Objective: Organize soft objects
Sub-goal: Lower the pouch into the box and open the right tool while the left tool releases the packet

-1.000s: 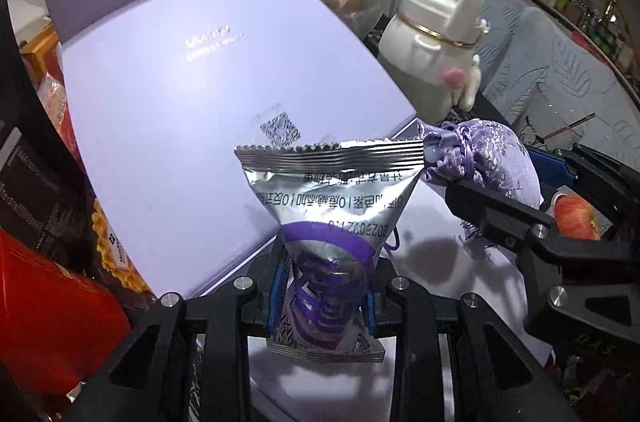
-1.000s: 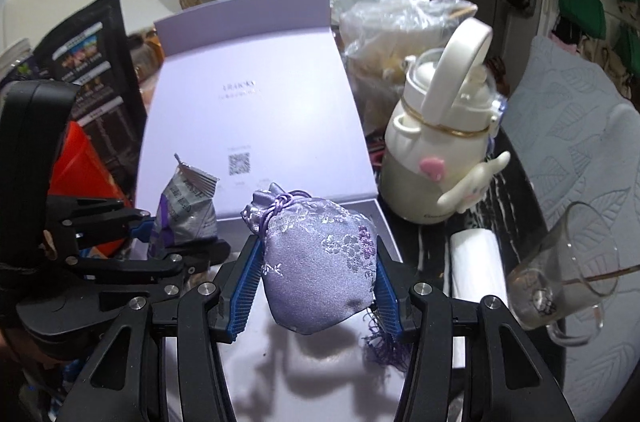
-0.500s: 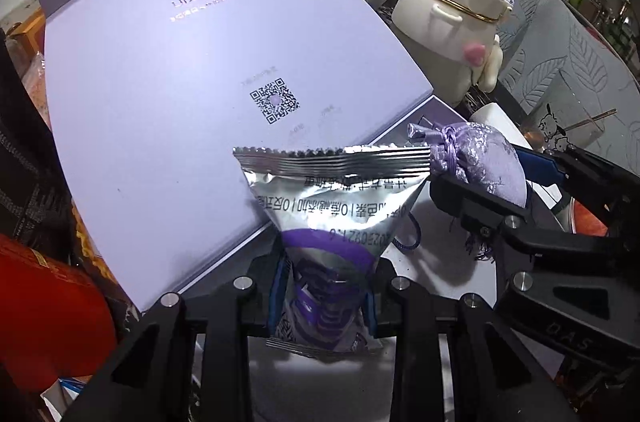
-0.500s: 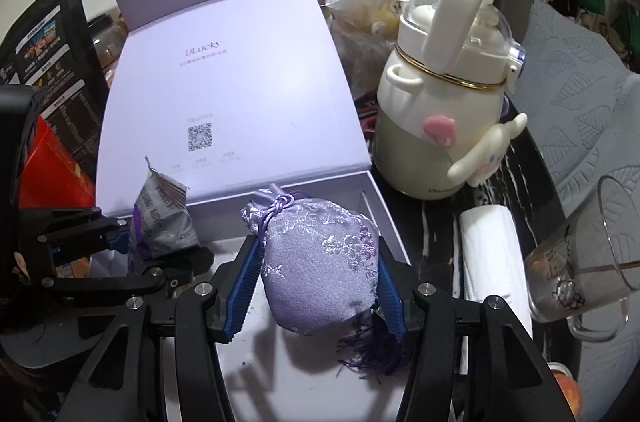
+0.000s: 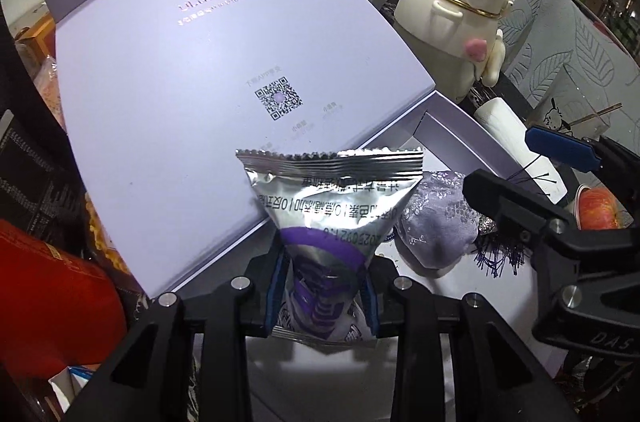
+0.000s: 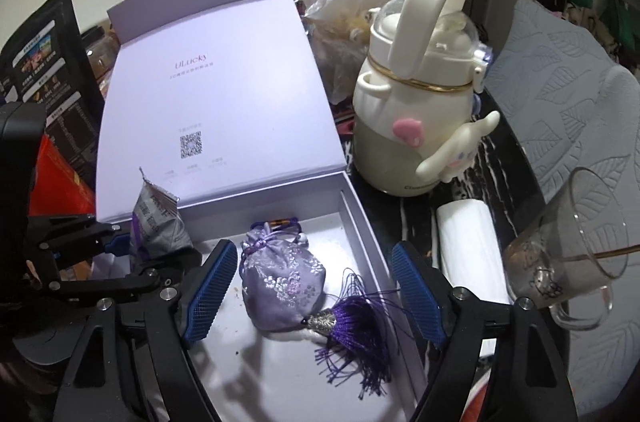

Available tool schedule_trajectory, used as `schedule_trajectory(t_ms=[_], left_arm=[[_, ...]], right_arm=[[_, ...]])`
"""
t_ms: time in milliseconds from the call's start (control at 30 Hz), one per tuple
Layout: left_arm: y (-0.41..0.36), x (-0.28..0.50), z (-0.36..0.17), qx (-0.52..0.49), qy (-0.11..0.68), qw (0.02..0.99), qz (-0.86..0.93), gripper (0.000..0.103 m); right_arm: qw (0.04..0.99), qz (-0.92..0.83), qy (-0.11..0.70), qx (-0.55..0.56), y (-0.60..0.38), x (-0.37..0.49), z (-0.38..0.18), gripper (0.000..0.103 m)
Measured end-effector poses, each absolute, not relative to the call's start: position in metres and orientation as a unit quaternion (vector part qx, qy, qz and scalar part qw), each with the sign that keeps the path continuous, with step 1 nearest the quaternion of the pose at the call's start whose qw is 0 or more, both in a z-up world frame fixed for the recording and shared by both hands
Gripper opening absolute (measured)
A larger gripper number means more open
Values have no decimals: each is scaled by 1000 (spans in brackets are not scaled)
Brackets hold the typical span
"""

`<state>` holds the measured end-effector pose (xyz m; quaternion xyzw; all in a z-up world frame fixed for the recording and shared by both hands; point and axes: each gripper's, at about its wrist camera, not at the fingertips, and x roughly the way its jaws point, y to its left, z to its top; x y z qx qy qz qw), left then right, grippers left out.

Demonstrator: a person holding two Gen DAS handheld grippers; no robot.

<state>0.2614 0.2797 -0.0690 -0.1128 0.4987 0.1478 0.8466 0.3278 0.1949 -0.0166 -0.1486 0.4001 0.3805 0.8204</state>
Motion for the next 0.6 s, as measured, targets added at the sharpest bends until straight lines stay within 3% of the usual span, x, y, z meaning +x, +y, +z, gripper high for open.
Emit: schedule_trajectory(t_ms=[200,600], left_arm=[[277,255,-51,-110,485,854,153,52],[269,221,8,-103,437,880,157,52]], right_arm=[[828,377,387,-147,188,322,0,81],[847,373,351,-143,170,299,45,81]])
